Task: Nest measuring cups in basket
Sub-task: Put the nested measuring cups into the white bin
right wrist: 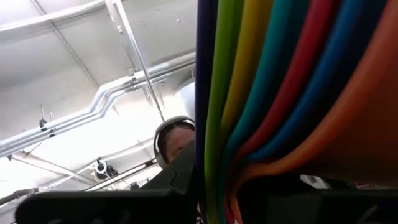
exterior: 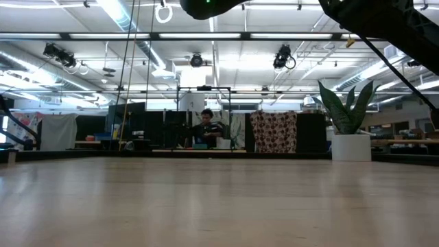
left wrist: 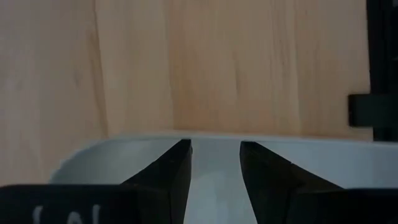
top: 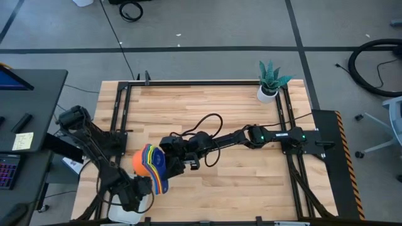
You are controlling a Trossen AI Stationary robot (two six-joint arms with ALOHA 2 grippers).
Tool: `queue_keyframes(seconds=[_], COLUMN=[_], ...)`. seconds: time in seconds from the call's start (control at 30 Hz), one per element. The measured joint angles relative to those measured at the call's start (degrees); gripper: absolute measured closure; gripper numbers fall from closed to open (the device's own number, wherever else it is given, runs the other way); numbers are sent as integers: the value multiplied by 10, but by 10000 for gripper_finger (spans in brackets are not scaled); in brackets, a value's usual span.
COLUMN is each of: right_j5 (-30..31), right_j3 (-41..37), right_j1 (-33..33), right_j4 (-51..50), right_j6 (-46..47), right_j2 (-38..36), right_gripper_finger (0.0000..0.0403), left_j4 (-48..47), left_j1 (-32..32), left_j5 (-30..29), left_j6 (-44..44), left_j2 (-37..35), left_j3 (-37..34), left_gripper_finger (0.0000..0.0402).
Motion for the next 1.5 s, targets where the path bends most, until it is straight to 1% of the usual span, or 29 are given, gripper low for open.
queue_keyframes(seconds=[0.17,0.37,0.63,0.73,0.77,0.83,0.93,1.03,1.27,1.37,1.5], right_j5=[0,0,-3,-11,-12,-15,-17,-26,-43,-74,-147], right_j3=[0,0,0,0,0,0,0,0,0,0,0], right_j1=[-1,-1,-1,0,0,0,0,0,-5,-6,-5], right_j4=[2,2,6,6,6,6,6,6,-9,-71,-226], right_j6=[3,3,12,12,12,12,8,9,45,58,79], right_j2=[0,0,0,0,0,0,0,0,0,0,0], right_gripper_finger=[326,326,326,326,326,326,326,326,326,326,326], left_j4=[11,33,63,61,53,24,-15,-28,-31,-46,-64], left_j1=[27,58,102,118,121,123,119,103,45,18,-22], left_j5=[-2,-40,-65,-60,-53,-41,2,40,49,47,26], left_j6=[50,106,187,196,191,153,75,39,-73,-134,-203], left_j2=[0,0,0,0,0,-1,-9,-32,-125,-169,-212], left_j3=[0,0,0,0,0,0,0,-1,0,0,0], left_gripper_finger=[261,261,261,261,261,261,261,261,261,261,261])
